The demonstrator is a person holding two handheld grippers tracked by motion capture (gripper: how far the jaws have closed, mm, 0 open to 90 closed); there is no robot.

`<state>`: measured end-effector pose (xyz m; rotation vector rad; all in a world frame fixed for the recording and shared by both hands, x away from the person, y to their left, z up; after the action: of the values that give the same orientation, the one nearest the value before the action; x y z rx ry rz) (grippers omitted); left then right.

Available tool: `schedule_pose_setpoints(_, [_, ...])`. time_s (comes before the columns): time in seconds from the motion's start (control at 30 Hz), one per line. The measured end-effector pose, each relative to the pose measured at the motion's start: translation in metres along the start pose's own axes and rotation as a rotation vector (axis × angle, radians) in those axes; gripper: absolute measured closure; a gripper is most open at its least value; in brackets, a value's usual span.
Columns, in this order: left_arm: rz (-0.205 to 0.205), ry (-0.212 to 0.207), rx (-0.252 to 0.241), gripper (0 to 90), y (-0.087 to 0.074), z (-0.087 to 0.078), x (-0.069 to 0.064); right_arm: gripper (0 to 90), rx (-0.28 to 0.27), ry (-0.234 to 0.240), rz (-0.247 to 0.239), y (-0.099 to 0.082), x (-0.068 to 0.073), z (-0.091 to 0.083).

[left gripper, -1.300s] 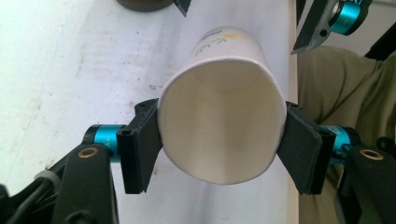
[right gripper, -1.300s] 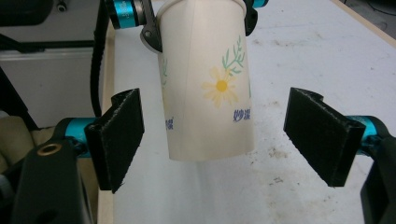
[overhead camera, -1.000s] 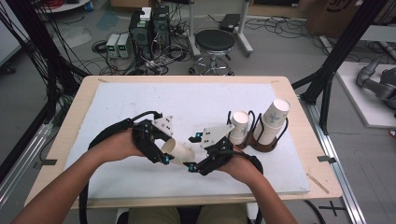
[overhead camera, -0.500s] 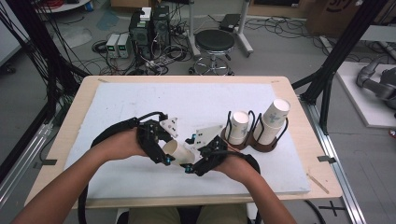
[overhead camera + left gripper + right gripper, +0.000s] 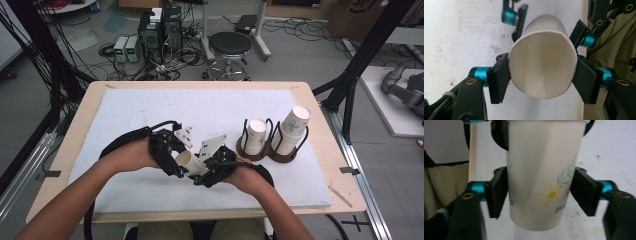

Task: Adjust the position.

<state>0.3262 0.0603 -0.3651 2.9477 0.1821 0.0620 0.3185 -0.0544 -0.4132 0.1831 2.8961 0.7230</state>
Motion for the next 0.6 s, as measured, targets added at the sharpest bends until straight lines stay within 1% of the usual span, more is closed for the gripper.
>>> schedule_pose_setpoints(0.1, [0.0, 0.001, 0.0, 34.8, 0.0006, 0.0006, -0.0003, 36.2, 0.012, -0.004, -0.007, 0.0004, 0.0007, 0.0014])
schedule_pose_setpoints(0.27, [-0.009, 0.002, -0.01, 33.5, 0.0008, 0.0019, 0.0, 36.8, 0.021, -0.006, 0.004, 0.0001, 0.0001, 0.0028])
schedule_pose_setpoints(0.4, [-0.026, -0.001, -0.042, 30.3, 0.0006, 0.0033, 0.0005, 37.3, 0.026, -0.002, 0.008, -0.0004, 0.0001, 0.0033])
schedule_pose_setpoints(0.43, [-0.029, -0.009, -0.053, 29.3, 0.0, 0.0027, 0.0011, 37.3, 0.024, -0.004, 0.012, -0.0005, -0.0003, 0.0031])
schedule_pose_setpoints(0.5, [-0.041, -0.021, -0.113, 25.3, -0.0008, 0.0013, 0.0024, 37.6, 0.022, 0.003, 0.015, -0.0013, -0.0004, 0.0025])
schedule_pose_setpoints(0.57, [-0.057, -0.016, -0.18, 20.0, -0.0028, -0.0009, 0.0047, 37.7, 0.018, 0.013, 0.021, -0.0028, -0.0007, 0.0021])
schedule_pose_setpoints(0.6, [-0.069, -0.02, -0.217, 19.7, -0.0044, -0.0023, 0.0057, 37.7, 0.014, 0.017, 0.024, -0.0037, -0.001, 0.0016])
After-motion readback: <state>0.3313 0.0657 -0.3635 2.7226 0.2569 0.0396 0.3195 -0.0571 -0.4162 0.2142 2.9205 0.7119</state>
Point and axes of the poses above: each handheld gripper's, and its own axes: z roughly forward along the jaws, y roughly out of its top, x roughly to its left, the point moved 6 cm from there along z, roughly forward along the jaws, and after that the axes turned 15 degrees about x, right-handed, at the moved point
